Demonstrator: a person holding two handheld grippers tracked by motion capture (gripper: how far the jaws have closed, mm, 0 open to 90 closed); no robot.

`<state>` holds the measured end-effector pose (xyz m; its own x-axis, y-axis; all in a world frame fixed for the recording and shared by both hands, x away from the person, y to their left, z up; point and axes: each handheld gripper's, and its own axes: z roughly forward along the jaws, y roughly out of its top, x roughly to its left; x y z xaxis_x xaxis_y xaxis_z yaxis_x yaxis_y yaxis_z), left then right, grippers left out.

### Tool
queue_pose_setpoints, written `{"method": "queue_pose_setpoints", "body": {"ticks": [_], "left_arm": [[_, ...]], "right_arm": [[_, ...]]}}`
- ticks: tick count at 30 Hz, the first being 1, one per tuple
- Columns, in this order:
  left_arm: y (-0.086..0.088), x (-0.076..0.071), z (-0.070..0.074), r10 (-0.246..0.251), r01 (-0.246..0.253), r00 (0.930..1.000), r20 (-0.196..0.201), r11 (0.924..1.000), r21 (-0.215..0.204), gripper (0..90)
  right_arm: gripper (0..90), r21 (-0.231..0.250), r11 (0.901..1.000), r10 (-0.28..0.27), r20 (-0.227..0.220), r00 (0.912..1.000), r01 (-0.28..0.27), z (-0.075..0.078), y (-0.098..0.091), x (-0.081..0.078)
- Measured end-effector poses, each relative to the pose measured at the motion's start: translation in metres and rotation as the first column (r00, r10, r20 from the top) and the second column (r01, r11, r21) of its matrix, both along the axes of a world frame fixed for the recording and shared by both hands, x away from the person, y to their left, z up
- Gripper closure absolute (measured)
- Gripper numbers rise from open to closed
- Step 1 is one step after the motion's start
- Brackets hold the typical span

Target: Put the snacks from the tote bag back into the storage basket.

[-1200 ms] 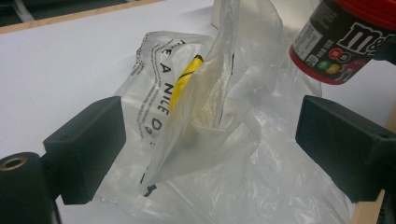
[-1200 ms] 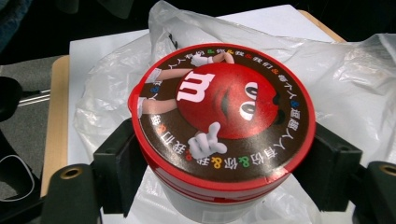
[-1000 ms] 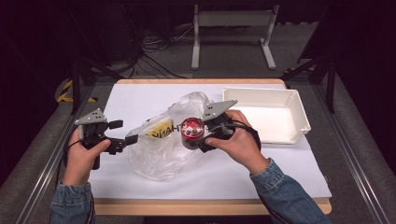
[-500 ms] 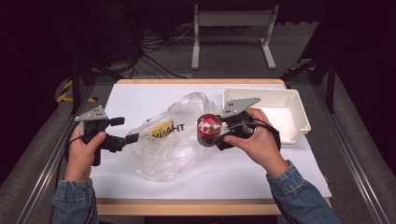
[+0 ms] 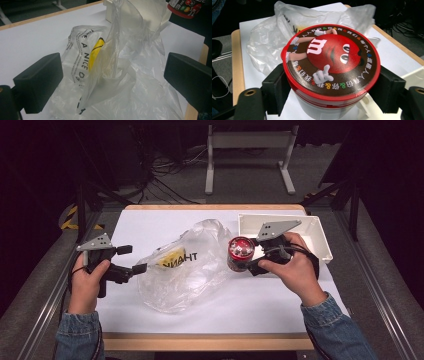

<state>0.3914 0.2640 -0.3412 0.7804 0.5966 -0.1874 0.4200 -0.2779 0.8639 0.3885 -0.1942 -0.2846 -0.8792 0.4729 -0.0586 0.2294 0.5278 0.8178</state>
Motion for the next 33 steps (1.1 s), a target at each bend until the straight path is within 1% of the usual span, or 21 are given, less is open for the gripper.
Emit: {"method": "queue_pose_setpoints", "body": {"ticks": [2,3,4,5,6,8,10,15,16,17,18,19,21,23,24,25,26,28,29,33], "left_arm": [[0.000,0.001,0.000,0.001,-0.001,1.0000,-0.006,1.0000,-0.006,3.2],[0.000,0.001,0.000,0.008,-0.008,1.0000,-0.002,0.9999,-0.008,3.3],[0.000,0.002,0.000,0.007,-0.007,1.0000,0.006,1.0000,-0.003,3.3],[0.000,0.002,0.000,0.007,-0.007,1.0000,0.006,1.0000,-0.003,3.3],[-0.001,0.001,0.000,0.002,-0.002,1.0000,-0.003,1.0000,-0.006,3.3],[0.000,0.000,0.000,0.002,-0.002,1.0000,-0.006,1.0000,-0.009,3.3],[0.000,0.000,0.000,0.005,-0.005,1.0000,-0.001,0.9999,-0.009,3.3],[0.004,-0.003,0.001,0.017,-0.017,0.9999,-0.003,0.9997,-0.017,3.3],[0.004,-0.003,0.001,0.018,-0.018,0.9998,-0.003,0.9997,-0.015,3.3],[0.004,-0.003,0.001,0.017,-0.017,0.9999,0.001,0.9998,-0.011,3.3],[0.005,-0.004,0.001,0.016,-0.016,0.9999,-0.005,0.9998,-0.013,3.3],[0.005,-0.004,0.001,0.014,-0.014,0.9999,0.000,0.9998,-0.011,3.3],[0.005,-0.005,0.001,0.019,-0.019,0.9998,-0.005,0.9997,-0.015,3.3],[0.006,-0.005,0.000,0.020,-0.020,0.9998,-0.005,0.9997,-0.012,3.3],[0.006,-0.005,0.000,0.024,-0.024,0.9997,-0.005,0.9997,-0.012,3.3],[0.006,-0.005,0.000,0.023,-0.023,0.9997,-0.005,0.9997,-0.010,3.3],[0.007,-0.005,-0.001,0.024,-0.024,0.9997,-0.008,0.9997,-0.009,3.3],[0.007,-0.006,-0.001,0.021,-0.021,0.9998,-0.003,0.9998,-0.005,3.2],[0.008,-0.007,-0.001,0.023,-0.023,0.9997,-0.006,0.9997,-0.007,3.2],[0.009,-0.009,-0.001,0.028,-0.028,0.9996,-0.006,0.9996,-0.006,3.2]], "right_arm": [[25.0,0.002,1.0000,-0.004,0.001,1.0000,0.004,0.001,-0.003,0.001],[25.0,0.006,0.9998,-0.017,-0.004,0.9998,0.017,0.002,-0.008,0.003],[25.0,0.009,0.9998,-0.019,-0.004,0.9998,0.019,0.002,-0.010,0.004],[25.0,0.011,0.9996,-0.024,-0.008,0.9997,0.025,0.002,-0.014,0.006],[25.0,0.012,0.9995,-0.028,-0.013,0.9995,0.028,0.002,-0.016,0.008],[25.0,0.012,0.9993,-0.035,-0.015,0.9993,0.035,0.003,-0.021,0.011],[25.0,0.012,0.9991,-0.040,-0.017,0.9991,0.040,0.003,-0.024,0.013],[25.0,0.012,0.9972,-0.073,-0.012,0.9972,0.073,0.004,-0.036,0.026],[25.0,0.013,0.9969,-0.077,-0.012,0.9969,0.078,0.004,-0.040,0.033],[25.0,0.014,0.9967,-0.080,-0.016,0.9967,0.080,0.004,-0.041,0.035],[25.0,0.014,0.9967,-0.080,-0.016,0.9967,0.080,0.004,-0.041,0.035],[25.0,0.012,0.9965,-0.083,-0.015,0.9965,0.083,0.003,-0.044,0.041],[25.0,0.006,0.9963,-0.085,-0.008,0.9963,0.086,0.002,-0.046,0.047],[25.0,0.005,0.9962,-0.086,-0.008,0.9962,0.086,0.002,-0.046,0.049],[25.0,0.003,0.9962,-0.087,-0.012,0.9962,0.087,-0.001,-0.048,0.057],[25.0,0.003,0.9962,-0.087,-0.012,0.9962,0.087,-0.001,-0.048,0.057],[25.0,0.001,0.9961,-0.088,-0.013,0.9960,0.088,-0.002,-0.049,0.060],[25.0,-0.002,0.9953,-0.096,-0.019,0.9952,0.096,-0.007,-0.050,0.068],[25.0,-0.004,0.9945,-0.105,-0.023,0.9942,0.105,-0.010,-0.051,0.074],[24.9,-0.010,0.9929,-0.118,-0.027,0.9926,0.118,-0.016,-0.054,0.087]]}}
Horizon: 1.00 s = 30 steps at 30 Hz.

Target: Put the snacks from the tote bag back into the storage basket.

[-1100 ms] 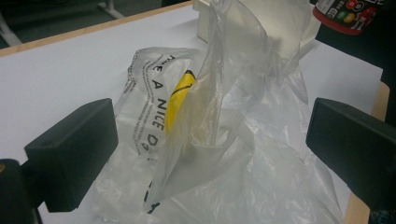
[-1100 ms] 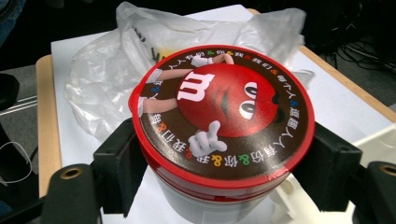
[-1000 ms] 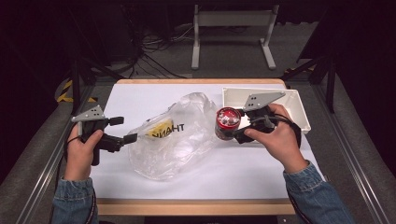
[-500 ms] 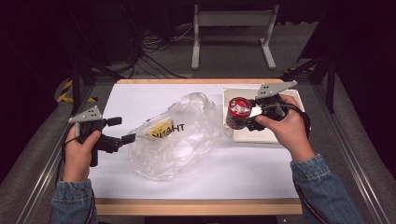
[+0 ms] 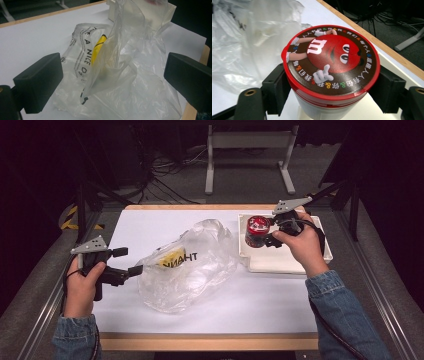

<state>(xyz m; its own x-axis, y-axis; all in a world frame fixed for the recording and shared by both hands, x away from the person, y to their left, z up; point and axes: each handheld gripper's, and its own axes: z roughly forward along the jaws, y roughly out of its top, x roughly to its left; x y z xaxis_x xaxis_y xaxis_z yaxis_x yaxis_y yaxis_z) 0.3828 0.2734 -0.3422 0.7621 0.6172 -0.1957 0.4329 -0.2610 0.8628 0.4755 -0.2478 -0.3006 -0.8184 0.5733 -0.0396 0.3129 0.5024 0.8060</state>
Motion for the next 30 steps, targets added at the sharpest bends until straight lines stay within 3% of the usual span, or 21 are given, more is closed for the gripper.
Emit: {"method": "queue_pose_setpoints", "body": {"ticks": [13,30], "left_arm": [[0.008,-0.011,-0.003,0.029,-0.029,0.9994,-0.018,0.9995,0.008,3.2],[0.019,-0.024,-0.007,0.062,-0.062,0.9977,-0.026,0.9979,0.018,3.2]], "right_arm": [[24.9,-0.004,1.0000,-0.002,-0.011,0.9999,0.002,-0.025,-0.005,0.032],[24.9,-0.013,0.9998,-0.018,-0.015,0.9997,0.018,-0.059,-0.007,0.056]]}}
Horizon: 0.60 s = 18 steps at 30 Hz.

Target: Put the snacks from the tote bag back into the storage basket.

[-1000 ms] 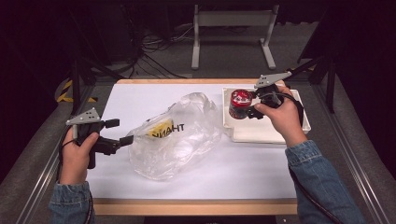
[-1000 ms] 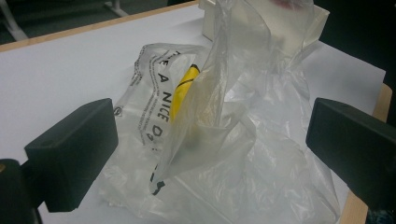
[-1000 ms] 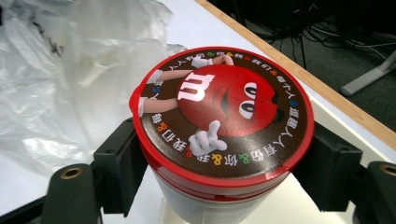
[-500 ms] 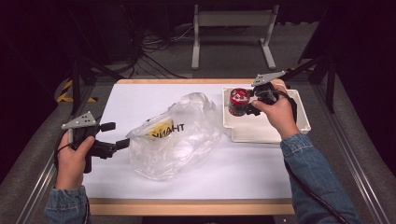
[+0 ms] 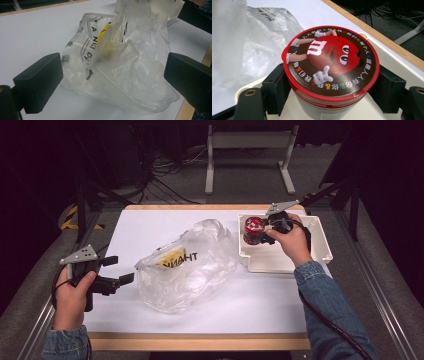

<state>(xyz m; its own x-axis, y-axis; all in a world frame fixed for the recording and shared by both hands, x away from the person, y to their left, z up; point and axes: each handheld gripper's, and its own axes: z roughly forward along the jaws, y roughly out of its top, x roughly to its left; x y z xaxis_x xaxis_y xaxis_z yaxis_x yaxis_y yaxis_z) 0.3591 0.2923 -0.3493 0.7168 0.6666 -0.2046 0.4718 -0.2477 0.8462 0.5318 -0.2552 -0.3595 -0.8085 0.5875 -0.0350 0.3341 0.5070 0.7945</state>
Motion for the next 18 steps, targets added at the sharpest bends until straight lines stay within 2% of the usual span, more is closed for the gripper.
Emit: {"method": "queue_pose_setpoints", "body": {"ticks": [8,18], "left_arm": [[0.001,-0.002,-0.001,0.006,-0.006,1.0000,-0.006,1.0000,0.005,3.1],[0.000,0.001,-0.004,0.002,-0.002,0.9999,-0.013,1.0000,0.004,3.2]], "right_arm": [[24.9,-0.026,0.9997,0.001,0.004,1.0000,-0.001,-0.014,0.000,0.006],[24.9,-0.015,0.9999,0.004,-0.022,0.9998,-0.005,-0.031,0.002,0.008]]}}
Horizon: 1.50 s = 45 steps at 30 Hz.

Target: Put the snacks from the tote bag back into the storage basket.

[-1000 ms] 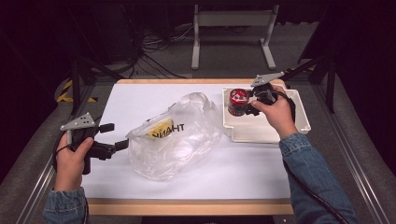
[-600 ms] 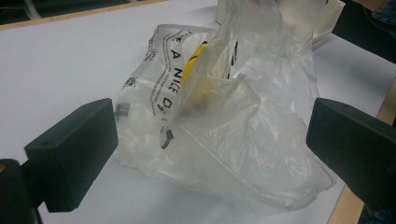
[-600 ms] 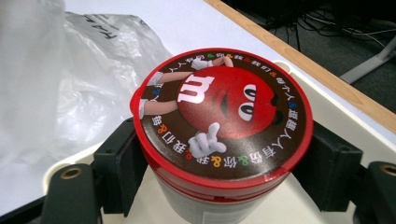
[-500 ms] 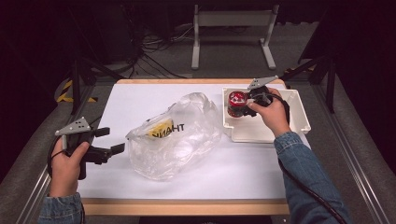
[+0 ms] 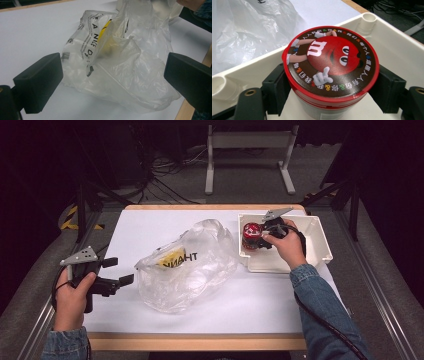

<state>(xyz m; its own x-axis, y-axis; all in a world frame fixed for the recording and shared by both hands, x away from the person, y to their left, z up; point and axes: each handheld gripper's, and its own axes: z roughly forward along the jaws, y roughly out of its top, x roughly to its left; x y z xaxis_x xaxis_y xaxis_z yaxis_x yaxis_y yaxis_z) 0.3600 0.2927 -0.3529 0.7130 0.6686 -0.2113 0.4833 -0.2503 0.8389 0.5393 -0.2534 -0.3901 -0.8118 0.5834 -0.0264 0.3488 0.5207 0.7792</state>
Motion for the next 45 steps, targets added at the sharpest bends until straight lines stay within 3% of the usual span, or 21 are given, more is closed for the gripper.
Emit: {"method": "queue_pose_setpoints", "body": {"ticks": [16,29,33,39,45], "left_arm": [[0.000,0.002,-0.002,0.001,-0.001,1.0000,0.000,1.0000,0.006,3.2],[-0.002,0.002,-0.003,0.002,-0.002,0.9998,-0.018,1.0000,-0.004,3.2],[-0.002,0.003,-0.004,-0.004,0.003,0.9998,-0.018,1.0000,-0.004,3.2],[-0.002,0.004,-0.004,-0.013,0.013,0.9999,-0.008,0.9999,-0.001,3.2],[-0.009,0.005,-0.006,-0.040,0.040,0.9991,-0.015,0.9990,0.016,3.3]], "right_arm": [[24.8,-0.016,0.9998,0.009,-0.011,0.9999,-0.009,-0.017,0.004,0.000],[24.6,-0.014,0.9999,0.003,-0.009,1.0000,-0.003,-0.019,0.002,-0.001],[20.7,-0.004,1.0000,0.002,-0.028,0.9996,-0.002,-0.019,0.002,-0.001],[13.8,0.013,0.9999,-0.006,-0.032,0.9995,0.006,-0.011,0.004,-0.003],[11.0,0.029,0.9996,-0.004,0.008,1.0000,0.003,0.010,0.002,-0.012]]}}
